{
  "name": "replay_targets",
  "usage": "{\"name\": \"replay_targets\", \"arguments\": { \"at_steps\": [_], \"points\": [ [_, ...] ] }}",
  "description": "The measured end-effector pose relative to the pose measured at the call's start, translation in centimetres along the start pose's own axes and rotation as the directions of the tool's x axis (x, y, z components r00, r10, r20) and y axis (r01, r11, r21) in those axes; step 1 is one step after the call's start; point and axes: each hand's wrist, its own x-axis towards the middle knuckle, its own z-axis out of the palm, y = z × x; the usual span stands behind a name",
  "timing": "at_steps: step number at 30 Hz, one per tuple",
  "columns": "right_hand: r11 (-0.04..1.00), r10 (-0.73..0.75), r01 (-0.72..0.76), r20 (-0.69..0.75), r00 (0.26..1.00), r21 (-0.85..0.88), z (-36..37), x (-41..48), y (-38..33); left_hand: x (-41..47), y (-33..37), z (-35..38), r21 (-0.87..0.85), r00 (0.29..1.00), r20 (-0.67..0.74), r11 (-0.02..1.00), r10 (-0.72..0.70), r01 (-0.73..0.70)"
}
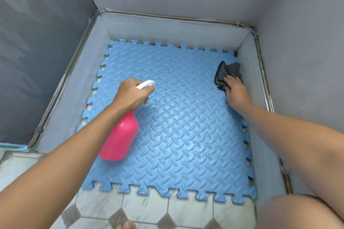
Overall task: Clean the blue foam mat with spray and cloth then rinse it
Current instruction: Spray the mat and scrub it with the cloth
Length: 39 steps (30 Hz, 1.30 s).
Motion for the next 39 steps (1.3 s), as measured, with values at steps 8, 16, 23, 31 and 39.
{"name": "replay_targets", "arguments": {
  "at_steps": [8,16,23,31,39],
  "points": [
    [0.987,0.146,-0.142,-0.052,0.988,0.07,0.4,2.2,-2.5,0.9,-1.3,-0.4,0.02,0.995,-0.1,1.0,0.017,-0.015],
    [1.0,0.007,-0.006,0.083,0.997,-0.015,3.1,6.2,-11.3,0.3,-2.7,-1.4,-0.159,0.982,-0.187,0.987,-0.022,-0.008],
    [0.768,-0.609,0.628,0.449,0.653,0.128,8.6,1.0,-22.0,-1.6,-1.6,-1.4,-0.107,0.994,-0.103,0.993,0.038,-0.049],
    [0.979,-0.204,0.204,0.031,0.979,0.012,2.9,5.4,-9.1,-0.9,-2.1,-2.4,-0.08,0.996,-0.042,0.994,-0.084,0.081],
    [0.998,0.054,-0.058,-0.078,0.995,-0.04,1.4,5.0,-2.6,0.9,-4.0,-2.0,-0.099,0.963,-0.24,0.989,-0.127,0.106]
  ]
}}
